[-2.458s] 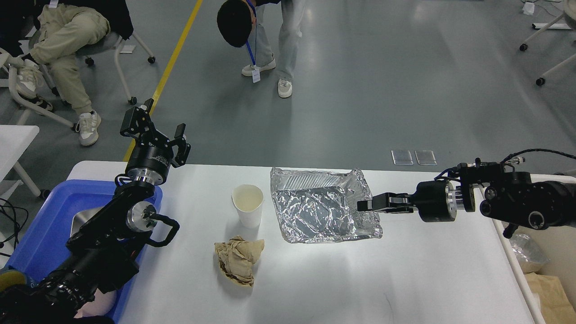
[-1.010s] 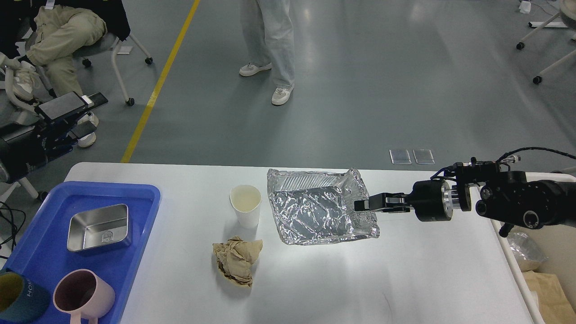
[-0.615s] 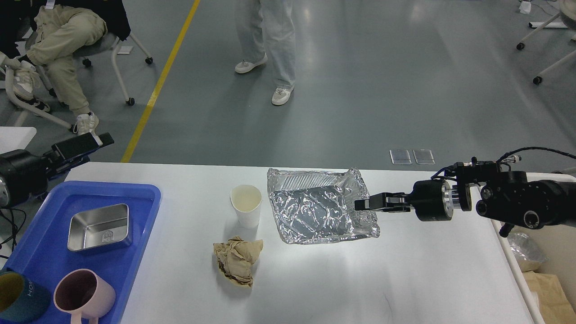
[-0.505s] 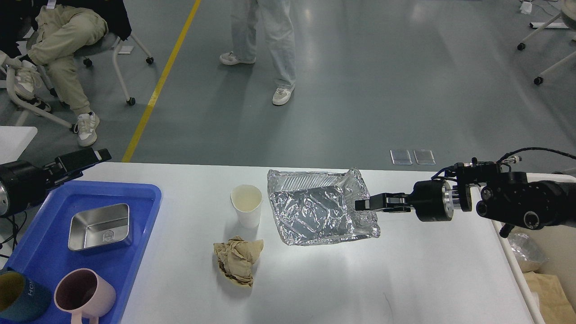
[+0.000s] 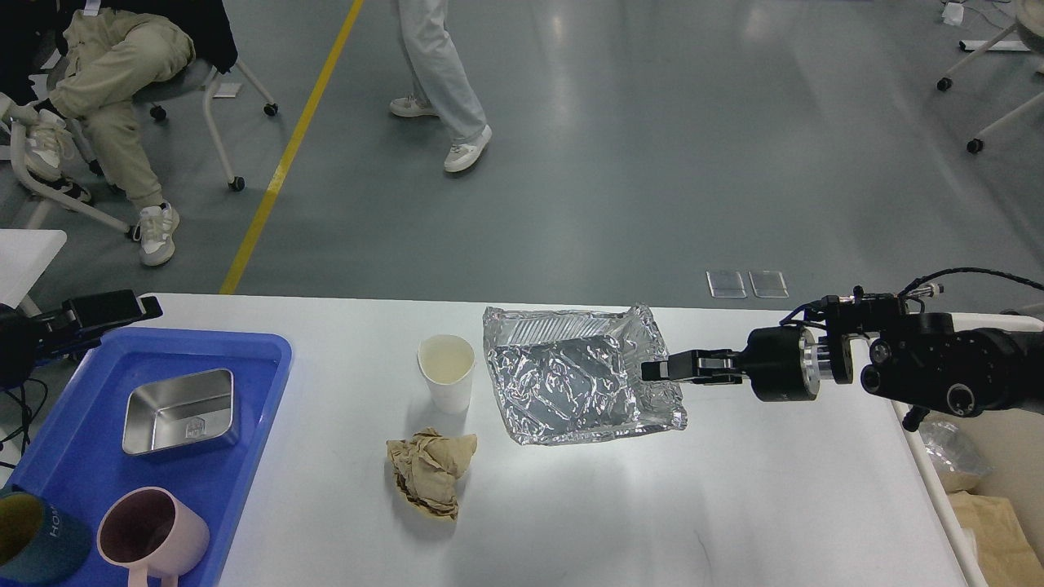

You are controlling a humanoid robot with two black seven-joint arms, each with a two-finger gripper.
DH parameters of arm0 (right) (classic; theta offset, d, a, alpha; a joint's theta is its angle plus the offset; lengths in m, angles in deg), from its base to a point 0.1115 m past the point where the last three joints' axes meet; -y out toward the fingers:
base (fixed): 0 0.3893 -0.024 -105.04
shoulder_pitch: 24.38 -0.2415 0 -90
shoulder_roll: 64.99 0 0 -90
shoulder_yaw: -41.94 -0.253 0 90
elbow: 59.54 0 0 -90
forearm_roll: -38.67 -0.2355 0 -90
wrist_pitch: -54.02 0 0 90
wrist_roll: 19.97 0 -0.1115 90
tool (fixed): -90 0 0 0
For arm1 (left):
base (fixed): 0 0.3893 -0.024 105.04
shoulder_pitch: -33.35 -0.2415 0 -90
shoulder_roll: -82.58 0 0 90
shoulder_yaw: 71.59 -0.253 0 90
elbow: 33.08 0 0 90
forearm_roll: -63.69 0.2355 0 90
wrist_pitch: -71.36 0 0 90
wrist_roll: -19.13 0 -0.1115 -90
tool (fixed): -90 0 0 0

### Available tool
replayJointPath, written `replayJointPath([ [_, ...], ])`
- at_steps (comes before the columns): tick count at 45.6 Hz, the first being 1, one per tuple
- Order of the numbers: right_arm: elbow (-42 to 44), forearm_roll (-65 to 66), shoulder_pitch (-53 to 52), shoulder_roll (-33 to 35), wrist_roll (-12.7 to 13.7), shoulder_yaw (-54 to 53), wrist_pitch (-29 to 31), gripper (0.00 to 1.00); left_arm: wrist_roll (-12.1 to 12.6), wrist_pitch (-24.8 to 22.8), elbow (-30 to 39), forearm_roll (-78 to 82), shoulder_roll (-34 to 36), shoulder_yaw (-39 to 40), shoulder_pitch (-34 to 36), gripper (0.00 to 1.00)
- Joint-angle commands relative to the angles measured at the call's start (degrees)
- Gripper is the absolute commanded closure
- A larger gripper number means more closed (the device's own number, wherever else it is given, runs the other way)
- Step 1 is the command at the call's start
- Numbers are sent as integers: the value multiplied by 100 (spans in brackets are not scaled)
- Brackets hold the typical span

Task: Tidy desktop
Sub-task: 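Hold the foil tray with the right gripper while raising the left arm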

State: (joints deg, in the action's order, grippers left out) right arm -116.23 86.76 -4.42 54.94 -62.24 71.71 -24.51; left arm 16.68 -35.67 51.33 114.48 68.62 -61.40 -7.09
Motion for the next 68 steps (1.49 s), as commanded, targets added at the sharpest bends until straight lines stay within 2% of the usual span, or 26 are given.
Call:
replayJointPath([
  [1, 0, -1, 0, -5, 0, -15, -5, 100, -37, -651, 84, -8, 113, 0, 229, 5],
  [6, 0, -1, 0, -5, 0, -24, -13, 100, -19, -828, 84, 10, 122, -9, 264, 5],
  [24, 0, -1, 35, -22, 8, -24, -75, 100, 121, -837, 119, 695, 122, -255, 264, 4],
  [41, 0, -1, 0, -22, 0, 11, -75, 100, 130, -837, 93, 836, -10, -317, 361, 4],
  [50, 0, -1, -9, -22, 9, 29, -75, 100, 122, -828, -100, 871, -493, -334, 528, 4],
  [57, 0, -1, 0, -31, 9, 46, -75, 100, 113, -811, -662, 871, -1169, -492, 686, 4],
  [62, 9, -1, 9, -75, 9, 55, -75, 100, 87, -740, -1207, 871, -1837, -1045, 1125, 4],
  [68, 9, -10, 9, -128, 9, 55, -92, 100, 51, -442, -1787, 845, -2777, -1862, 1714, 4],
])
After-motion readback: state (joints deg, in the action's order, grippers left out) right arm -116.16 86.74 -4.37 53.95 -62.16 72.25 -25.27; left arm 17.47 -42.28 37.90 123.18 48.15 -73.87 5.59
